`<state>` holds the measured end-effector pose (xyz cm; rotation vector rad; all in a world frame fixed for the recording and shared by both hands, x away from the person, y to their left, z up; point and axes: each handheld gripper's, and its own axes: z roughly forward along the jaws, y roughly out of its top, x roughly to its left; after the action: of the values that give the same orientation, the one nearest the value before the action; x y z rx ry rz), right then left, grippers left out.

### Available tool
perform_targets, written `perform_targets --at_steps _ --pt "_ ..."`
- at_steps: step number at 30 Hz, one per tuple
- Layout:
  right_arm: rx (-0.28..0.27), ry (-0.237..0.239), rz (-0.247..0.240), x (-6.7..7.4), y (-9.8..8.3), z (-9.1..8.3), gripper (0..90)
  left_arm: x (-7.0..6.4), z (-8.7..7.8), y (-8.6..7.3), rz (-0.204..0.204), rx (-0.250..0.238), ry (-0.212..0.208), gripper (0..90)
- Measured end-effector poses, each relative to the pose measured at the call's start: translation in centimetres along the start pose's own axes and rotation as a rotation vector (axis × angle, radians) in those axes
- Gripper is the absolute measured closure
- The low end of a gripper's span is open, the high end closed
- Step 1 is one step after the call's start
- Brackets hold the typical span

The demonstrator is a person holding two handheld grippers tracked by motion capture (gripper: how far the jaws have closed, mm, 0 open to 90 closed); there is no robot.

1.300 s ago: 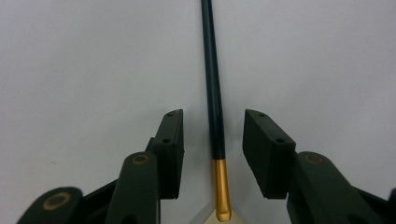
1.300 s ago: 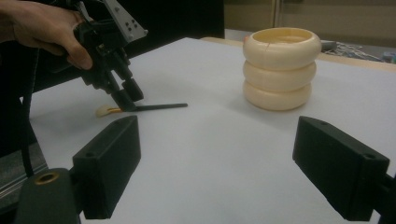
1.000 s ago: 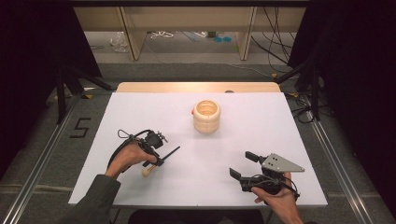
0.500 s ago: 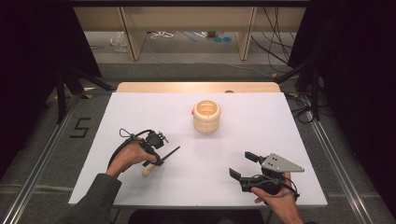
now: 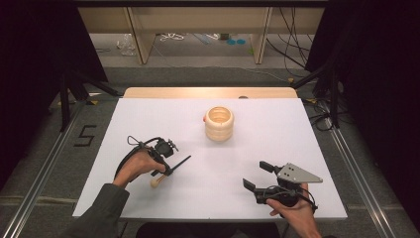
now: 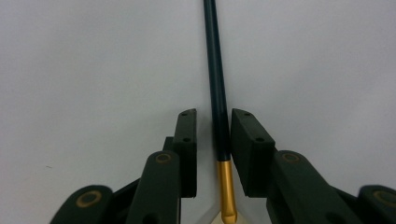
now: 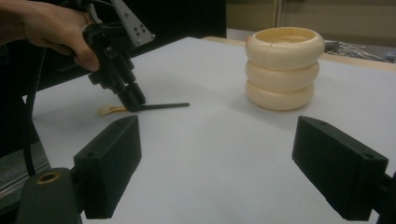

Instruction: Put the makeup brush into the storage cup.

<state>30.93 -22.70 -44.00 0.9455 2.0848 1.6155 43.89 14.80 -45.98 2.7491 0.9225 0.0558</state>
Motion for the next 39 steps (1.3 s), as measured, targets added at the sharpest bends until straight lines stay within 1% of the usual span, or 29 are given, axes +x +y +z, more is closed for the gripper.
perform_targets --at_steps 2,6,7,8,10,11,13,14,17,18,19,20,21,22,25,28,30,31,32,33,34,35,36,37,38,39 --pt "0.005 0.0 0.0 0.02 0.01 -0.04 16.5 0.16 -0.02 0.04 0.003 0.006 0.001 75.3" --pt "0.005 0.0 0.001 0.02 0.01 -0.05 16.5 0.06 0.02 0.08 0.004 0.005 0.007 76.7" --pt "0.005 0.0 0.001 0.02 0.02 -0.05 16.5 -0.11 0.12 0.08 -0.013 -0.009 0.008 77.0" --pt "0.005 0.0 0.001 0.02 0.02 -0.05 16.5 -0.16 0.16 0.09 -0.015 -0.014 0.011 77.5" --pt "0.005 0.0 0.0 0.02 0.01 -0.04 16.5 -0.23 0.2 0.1 -0.012 -0.016 0.015 78.0" --pt "0.005 0.0 -0.001 0.03 0.01 -0.04 16.6 -0.19 0.15 0.15 -0.001 -0.004 0.018 78.4" --pt "0.006 0.0 0.0 0.04 0.02 -0.05 16.6 -0.28 0.2 0.16 -0.008 -0.01 0.02 78.8" --pt "0.005 0.0 0.0 0.04 0.02 -0.05 16.6 -0.26 0.1 0.22 0.012 0.009 0.027 78.8" --pt "0.006 0.0 0.0 0.05 0.02 -0.05 16.6 -0.33 0.13 0.23 0.018 0.008 0.033 79.7" --pt "0.006 0.0 0.0 0.05 0.02 -0.05 16.7 -0.42 0.14 0.24 0.013 0.007 0.033 80.1" --pt "0.006 0.0 0.0 0.05 0.02 -0.05 16.7 -0.43 0.15 0.23 0.018 0.007 0.033 80.1" --pt "0.009 -0.001 -0.004 0.05 0.03 -0.07 16.7 -0.41 0.15 0.21 0.029 0.005 0.031 82.0" --pt "0.009 -0.001 -0.004 0.05 0.03 -0.07 16.7 -0.41 0.15 0.21 0.029 0.005 0.031 82.7" --pt "0.008 0.001 -0.003 0.05 0.03 -0.06 16.7 -0.52 0.21 0.21 0.024 -0.006 0.034 82.7" --pt "0.007 0.001 -0.001 0.05 0.02 -0.06 16.7 -0.55 0.21 0.17 0.039 -0.007 0.037 82.8" --pt "0.0 0.002 -0.003 0.04 0.0 0.01 16.7 -0.5 0.18 0.16 0.041 -0.008 0.033 82.9" --pt "0.001 0.002 -0.002 0.04 0.01 0.01 16.8 -0.44 0.15 0.11 0.054 -0.007 0.032 82.9" --pt "0.0 0.002 -0.003 0.03 0.01 0.01 16.8 -0.38 0.07 0.1 0.066 0.002 0.032 83.0" --pt "0.0 0.002 -0.003 0.03 0.01 0.01 16.8 -0.38 0.07 0.1 0.066 0.002 0.032 83.0" --pt "0.001 0.002 -0.003 0.03 0.0 0.01 16.8 -0.39 0.07 0.06 0.066 -0.002 0.032 83.0" --pt "0.001 0.002 -0.003 0.04 0.0 0.0 16.8 -0.49 0.17 -0.01 0.046 -0.024 0.027 83.0" --pt "-0.001 0.003 -0.004 0.04 0.01 0.01 16.8 -0.34 0.03 -0.04 0.059 -0.027 0.009 83.0" --pt "-0.001 0.003 -0.004 0.04 0.01 0.01 17.0 -0.34 0.03 -0.04 0.059 -0.027 0.009 83.0" --pt "0.005 0.003 -0.002 0.04 0.03 -0.04 17.0 -0.47 -0.09 -0.04 0.045 -0.045 -0.007 83.0" --pt "0.004 0.003 -0.003 0.04 0.03 -0.03 17.1 -0.47 -0.09 -0.04 0.045 -0.045 -0.007 83.0" --pt "0.004 0.004 -0.004 0.04 0.05 -0.02 17.1 -0.5 -0.16 -0.03 0.049 -0.049 -0.016 83.0"
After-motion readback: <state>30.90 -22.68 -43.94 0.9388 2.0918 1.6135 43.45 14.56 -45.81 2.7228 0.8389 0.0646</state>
